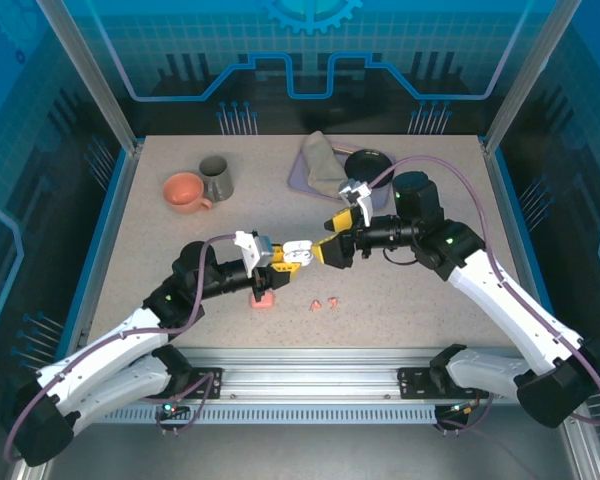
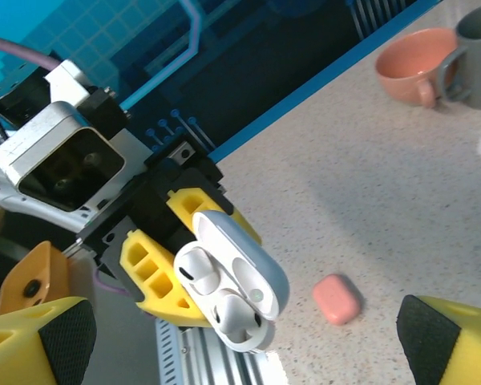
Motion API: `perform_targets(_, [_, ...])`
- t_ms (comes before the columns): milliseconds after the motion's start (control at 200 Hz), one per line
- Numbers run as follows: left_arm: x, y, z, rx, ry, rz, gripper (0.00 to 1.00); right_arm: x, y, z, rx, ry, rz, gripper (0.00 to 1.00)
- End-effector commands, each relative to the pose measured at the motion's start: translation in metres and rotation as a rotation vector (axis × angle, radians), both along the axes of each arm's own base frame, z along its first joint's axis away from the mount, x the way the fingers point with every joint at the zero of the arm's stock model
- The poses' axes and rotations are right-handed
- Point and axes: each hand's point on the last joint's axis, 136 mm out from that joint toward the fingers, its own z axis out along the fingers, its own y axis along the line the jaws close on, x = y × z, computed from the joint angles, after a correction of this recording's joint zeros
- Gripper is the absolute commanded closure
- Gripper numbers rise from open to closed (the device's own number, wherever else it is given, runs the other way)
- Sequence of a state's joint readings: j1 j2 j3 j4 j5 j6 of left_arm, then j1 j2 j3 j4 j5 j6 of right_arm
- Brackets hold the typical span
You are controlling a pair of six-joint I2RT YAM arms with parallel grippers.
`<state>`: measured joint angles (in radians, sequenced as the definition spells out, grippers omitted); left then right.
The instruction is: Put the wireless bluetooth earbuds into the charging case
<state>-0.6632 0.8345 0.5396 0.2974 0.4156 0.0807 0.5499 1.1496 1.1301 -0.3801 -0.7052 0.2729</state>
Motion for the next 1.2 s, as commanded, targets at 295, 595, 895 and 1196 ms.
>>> perform_targets(295, [-0.006,0.000,0.009,-0.021,-0.051,-0.024,1.00,-0.021,0.025,0.007,0.026,0.055,0.179,0.00])
perform_targets(595, [-0.006,0.000,0.008,-0.020,-0.050,-0.020,1.00,-0.037,0.031,0.005,0.026,0.090,0.265,0.08])
perform_targets(895, [-0.002,0.000,0.003,-0.009,-0.041,-0.005,1.00,-0.042,0.029,0.010,0.032,0.074,0.282,0.18])
perform_targets(1196, [0.001,-0.002,-0.002,0.004,-0.029,-0.001,1.00,-0.042,0.025,0.014,0.025,0.025,0.259,0.19])
